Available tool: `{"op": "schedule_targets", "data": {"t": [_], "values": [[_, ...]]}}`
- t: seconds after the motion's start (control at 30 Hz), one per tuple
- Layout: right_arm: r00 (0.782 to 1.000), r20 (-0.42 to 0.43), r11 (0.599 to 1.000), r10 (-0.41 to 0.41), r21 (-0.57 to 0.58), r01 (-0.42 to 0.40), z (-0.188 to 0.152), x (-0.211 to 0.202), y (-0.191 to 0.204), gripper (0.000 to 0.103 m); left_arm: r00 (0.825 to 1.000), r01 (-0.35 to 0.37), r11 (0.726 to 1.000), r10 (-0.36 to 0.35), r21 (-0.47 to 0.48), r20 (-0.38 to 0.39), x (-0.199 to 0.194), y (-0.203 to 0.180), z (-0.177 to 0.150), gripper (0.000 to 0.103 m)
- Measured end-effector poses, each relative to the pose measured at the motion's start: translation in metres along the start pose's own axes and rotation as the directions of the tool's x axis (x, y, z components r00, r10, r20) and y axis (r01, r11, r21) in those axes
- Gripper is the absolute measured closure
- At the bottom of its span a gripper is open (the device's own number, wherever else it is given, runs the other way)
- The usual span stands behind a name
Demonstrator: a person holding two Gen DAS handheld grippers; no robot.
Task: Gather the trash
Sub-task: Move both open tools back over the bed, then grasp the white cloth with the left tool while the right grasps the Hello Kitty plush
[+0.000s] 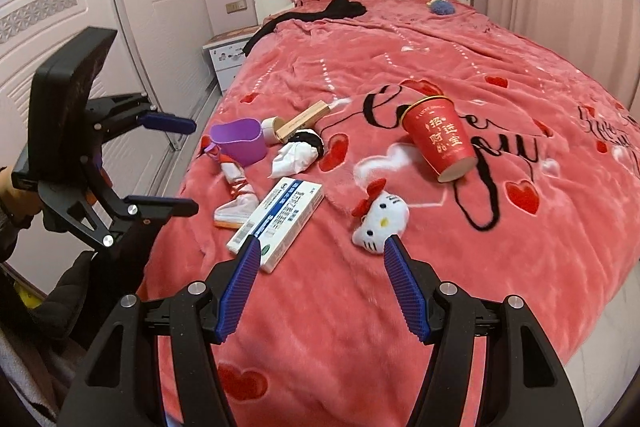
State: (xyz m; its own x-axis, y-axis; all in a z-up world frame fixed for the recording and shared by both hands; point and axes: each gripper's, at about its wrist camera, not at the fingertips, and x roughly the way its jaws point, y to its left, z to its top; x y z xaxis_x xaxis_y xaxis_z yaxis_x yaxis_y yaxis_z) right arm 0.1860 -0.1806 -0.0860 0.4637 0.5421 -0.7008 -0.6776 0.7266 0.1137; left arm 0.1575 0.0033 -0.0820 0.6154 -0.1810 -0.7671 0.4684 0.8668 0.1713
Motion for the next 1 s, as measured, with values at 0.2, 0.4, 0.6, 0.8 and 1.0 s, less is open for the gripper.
{"op": "schedule_targets", "data": {"t": [0.2, 0.4, 0.6, 0.8, 1.0], "values": [[1.0, -0.023, 1.0, -0.011, 0.006, 0.011, 0.013, 0.028, -0.013, 0.039, 1.0, 0.007, 0.999, -0.007, 0.041, 0.015, 0.029, 0.025, 0.025, 0.01], [0.998, -0.064, 0.999, -0.021, 0.034, 0.023, 0.016, 0.055, -0.033, 0.039, 0.998, 0.045, 0.998, -0.043, 0.043, -0.046, 0.071, 0.05, 0.037, 0.01], [0.996, -0.091, 0.997, -0.022, 0.07, 0.029, 0.014, 0.078, -0.051, 0.039, 0.992, 0.052, 0.999, -0.051, 0.012, -0.112, 0.102, 0.068, 0.038, 0.01], [0.992, -0.123, 0.997, -0.017, 0.077, 0.026, 0.013, 0.1, -0.06, 0.039, 0.976, 0.076, 0.997, -0.077, -0.015, -0.204, 0.132, 0.078, 0.033, 0.023], [0.989, -0.147, 0.996, -0.007, 0.082, 0.019, 0.01, 0.116, -0.067, 0.051, 0.96, 0.115, 0.99, -0.133, -0.086, -0.246, 0.148, 0.088, 0.029, 0.032]]}}
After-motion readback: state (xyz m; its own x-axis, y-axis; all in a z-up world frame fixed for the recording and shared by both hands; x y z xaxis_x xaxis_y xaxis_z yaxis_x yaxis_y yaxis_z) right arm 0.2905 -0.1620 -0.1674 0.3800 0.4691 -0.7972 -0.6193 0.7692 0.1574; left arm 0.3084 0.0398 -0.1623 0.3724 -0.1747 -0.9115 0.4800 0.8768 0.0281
